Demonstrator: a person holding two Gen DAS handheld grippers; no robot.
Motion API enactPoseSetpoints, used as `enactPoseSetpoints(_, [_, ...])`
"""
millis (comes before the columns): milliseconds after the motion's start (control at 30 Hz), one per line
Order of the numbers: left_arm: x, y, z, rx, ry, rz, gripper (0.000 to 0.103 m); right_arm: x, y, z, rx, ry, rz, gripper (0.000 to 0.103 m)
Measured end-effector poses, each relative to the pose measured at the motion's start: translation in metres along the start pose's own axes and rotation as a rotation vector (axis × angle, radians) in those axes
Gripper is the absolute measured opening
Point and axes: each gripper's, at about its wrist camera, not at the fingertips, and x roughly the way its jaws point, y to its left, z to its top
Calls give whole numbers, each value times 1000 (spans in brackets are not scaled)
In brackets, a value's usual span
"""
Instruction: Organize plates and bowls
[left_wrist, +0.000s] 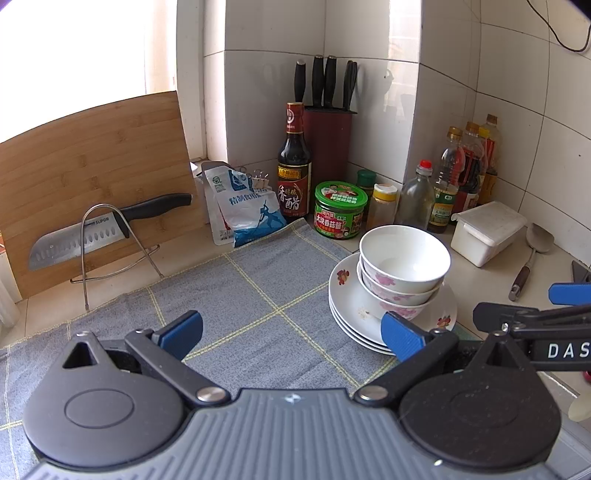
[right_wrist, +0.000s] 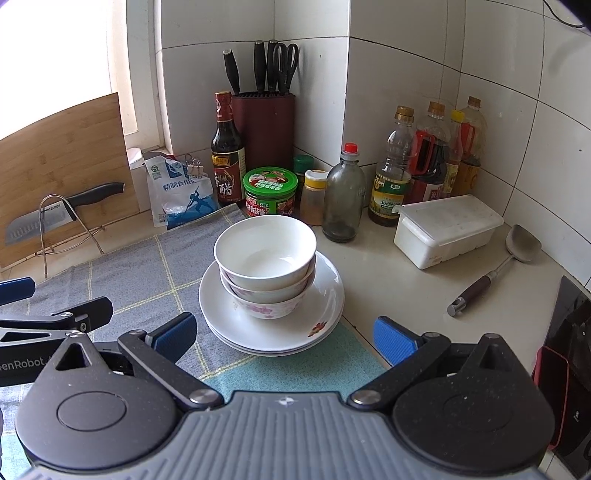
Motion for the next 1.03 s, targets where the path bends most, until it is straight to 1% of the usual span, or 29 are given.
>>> enactPoseSetpoints(1033, [-3, 8, 0, 5, -7, -9, 102, -4, 5, 1, -14, -9, -17, 103])
